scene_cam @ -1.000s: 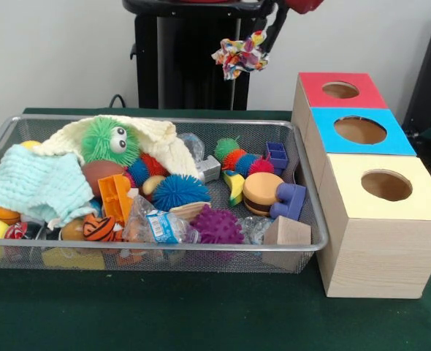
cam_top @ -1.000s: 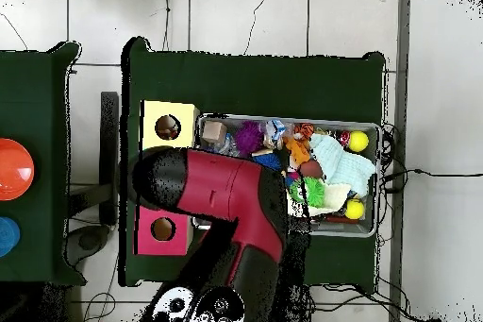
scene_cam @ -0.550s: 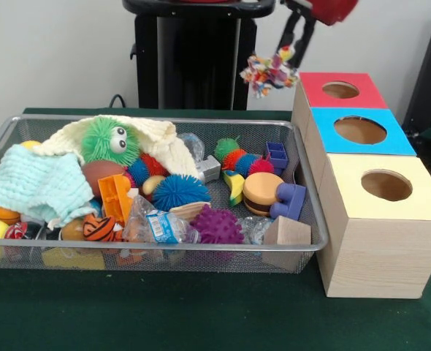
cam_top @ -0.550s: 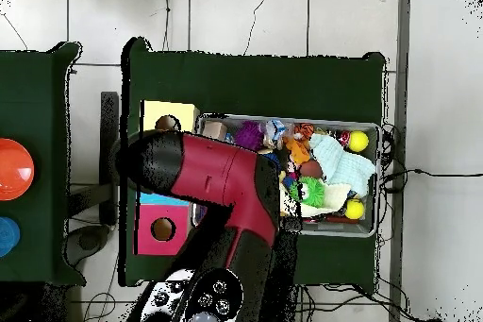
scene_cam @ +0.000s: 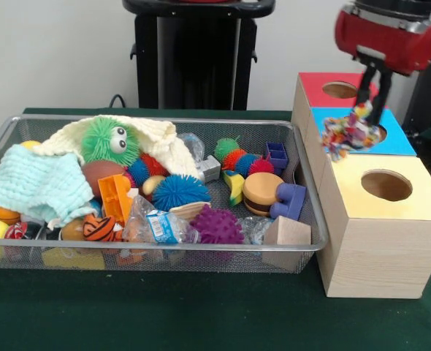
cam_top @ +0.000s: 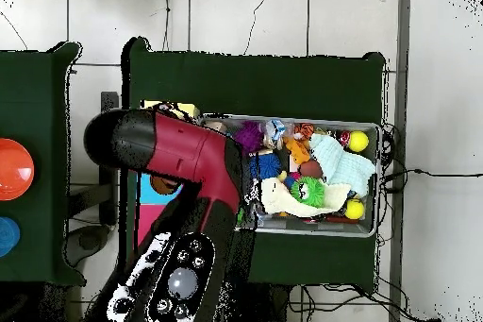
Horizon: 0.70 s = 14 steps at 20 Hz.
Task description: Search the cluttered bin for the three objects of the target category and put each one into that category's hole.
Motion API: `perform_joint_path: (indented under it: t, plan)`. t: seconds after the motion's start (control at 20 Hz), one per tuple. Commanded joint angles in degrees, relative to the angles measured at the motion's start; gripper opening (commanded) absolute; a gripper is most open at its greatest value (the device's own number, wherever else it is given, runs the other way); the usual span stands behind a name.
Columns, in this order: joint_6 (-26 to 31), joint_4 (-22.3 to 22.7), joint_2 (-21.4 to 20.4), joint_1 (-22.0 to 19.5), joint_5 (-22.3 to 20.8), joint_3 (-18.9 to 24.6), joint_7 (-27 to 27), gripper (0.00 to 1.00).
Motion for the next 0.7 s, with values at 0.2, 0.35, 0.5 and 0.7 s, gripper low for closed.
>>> perform_joint_path:
  t: [0.2, 0.35, 0.5, 0.7]
  plan:
    - [-5.27, -1.8, 4.77, -1.16, 5.22, 9.92, 13.23, 0.0]
    - [-8.11, -0.63, 4.14, -2.62, 6.22, 12.98, 10.28, 0.0]
    - [-10.06, 0.47, 3.78, -3.07, 6.28, 14.25, 9.46, 0.0]
    - [-14.19, 3.93, 2.68, -5.25, 5.5, 17.48, 5.8, 0.0]
